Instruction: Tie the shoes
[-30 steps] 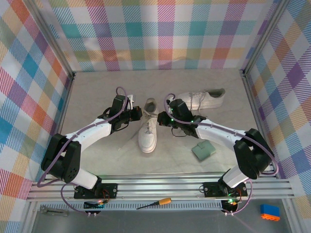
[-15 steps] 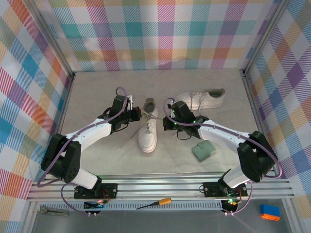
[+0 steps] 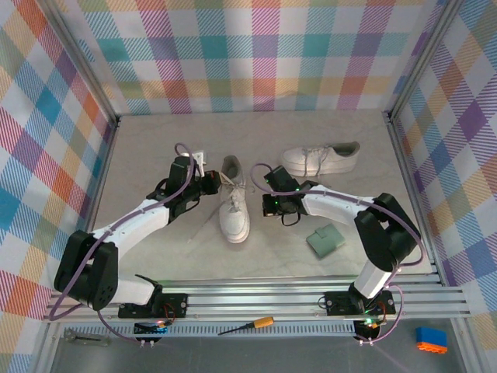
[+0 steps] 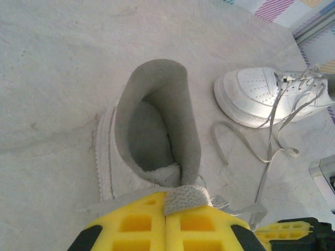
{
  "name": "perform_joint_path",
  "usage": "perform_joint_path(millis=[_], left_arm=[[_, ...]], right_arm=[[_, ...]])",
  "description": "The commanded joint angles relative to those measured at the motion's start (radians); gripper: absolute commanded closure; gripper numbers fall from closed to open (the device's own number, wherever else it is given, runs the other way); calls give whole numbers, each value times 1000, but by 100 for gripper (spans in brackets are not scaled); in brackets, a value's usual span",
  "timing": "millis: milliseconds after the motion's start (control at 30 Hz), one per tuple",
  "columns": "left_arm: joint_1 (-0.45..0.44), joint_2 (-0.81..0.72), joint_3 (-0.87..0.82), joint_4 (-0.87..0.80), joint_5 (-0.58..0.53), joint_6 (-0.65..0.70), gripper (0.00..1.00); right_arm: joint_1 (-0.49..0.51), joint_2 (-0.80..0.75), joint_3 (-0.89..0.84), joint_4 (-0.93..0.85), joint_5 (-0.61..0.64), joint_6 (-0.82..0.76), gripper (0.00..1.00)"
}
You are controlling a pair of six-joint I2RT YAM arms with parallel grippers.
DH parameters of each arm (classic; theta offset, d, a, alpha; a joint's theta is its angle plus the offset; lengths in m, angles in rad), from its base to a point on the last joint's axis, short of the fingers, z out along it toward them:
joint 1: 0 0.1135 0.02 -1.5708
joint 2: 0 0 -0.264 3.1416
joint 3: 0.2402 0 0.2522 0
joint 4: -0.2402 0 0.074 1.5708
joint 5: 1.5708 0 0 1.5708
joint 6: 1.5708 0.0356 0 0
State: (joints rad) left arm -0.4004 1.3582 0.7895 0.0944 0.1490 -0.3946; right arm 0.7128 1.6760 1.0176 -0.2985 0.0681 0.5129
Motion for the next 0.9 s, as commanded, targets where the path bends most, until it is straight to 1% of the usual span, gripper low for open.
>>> perform_joint_path(millis=[0, 33, 133, 167, 233, 267, 367, 500, 733, 800, 867], left_arm=[[9, 18, -1, 56, 31, 27, 100], [9, 24, 1, 56, 33, 27, 100], [9, 28, 4, 49, 27, 29, 100], [9, 27, 5, 46, 23, 30, 100], [9, 30, 7, 40, 20, 30, 100], [8, 31, 7, 41, 22, 30, 100], [9, 37, 8, 43, 29, 25, 100], [9, 37, 8, 43, 32, 25, 100], [8, 40, 9, 45, 40, 26, 100], [8, 38, 10, 44, 41, 25, 100], [8, 38, 8, 44, 41, 25, 100]], right_arm=[[-5, -87, -48, 73, -1, 39, 93], [-6, -120, -79, 120, -11, 55, 81], [-6, -191, -165, 298, -93, 104, 49], [-12, -197, -186, 354, -120, 124, 41], [-40, -188, -221, 480, -194, 186, 31], [-57, -167, -231, 536, -235, 225, 28], [-84, -78, -210, 659, -329, 322, 28], [-98, 5, -186, 745, -338, 392, 33], [-119, 95, -153, 861, -396, 447, 32], [-120, 111, -152, 886, -406, 464, 33], [-119, 128, -153, 914, -415, 483, 36]])
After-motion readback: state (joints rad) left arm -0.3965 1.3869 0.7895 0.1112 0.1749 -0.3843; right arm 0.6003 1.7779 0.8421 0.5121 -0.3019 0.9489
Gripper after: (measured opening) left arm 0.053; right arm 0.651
